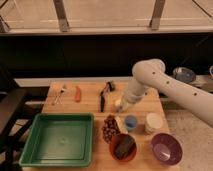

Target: Place towel in plastic cup

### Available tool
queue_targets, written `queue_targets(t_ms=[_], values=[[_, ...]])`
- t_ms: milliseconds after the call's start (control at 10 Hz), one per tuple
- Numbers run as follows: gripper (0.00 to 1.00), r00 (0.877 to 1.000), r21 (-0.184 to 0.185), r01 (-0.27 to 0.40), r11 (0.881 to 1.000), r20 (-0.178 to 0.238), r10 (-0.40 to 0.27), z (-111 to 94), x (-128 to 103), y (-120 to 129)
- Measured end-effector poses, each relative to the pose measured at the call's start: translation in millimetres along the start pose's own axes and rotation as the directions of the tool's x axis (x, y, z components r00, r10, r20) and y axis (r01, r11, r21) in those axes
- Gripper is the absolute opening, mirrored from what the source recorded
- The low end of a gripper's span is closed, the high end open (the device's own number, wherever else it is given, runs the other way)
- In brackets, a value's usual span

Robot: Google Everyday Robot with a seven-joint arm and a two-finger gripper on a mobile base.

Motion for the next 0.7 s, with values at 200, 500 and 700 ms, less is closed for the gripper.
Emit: queue_targets(t_ms=[200, 500, 700], values=[[0.0, 0.999, 0.005, -0.05, 0.999, 0.007, 0.05, 2.6, 6.0, 13.9], [0.28, 0.993, -0.003, -0.112, 0.994, 0.036, 0.112, 23.1, 15.2, 23.8], [0.48, 0.987, -0.008, -0.149, 0.989, 0.058, 0.149, 39.4, 25.6, 30.6]])
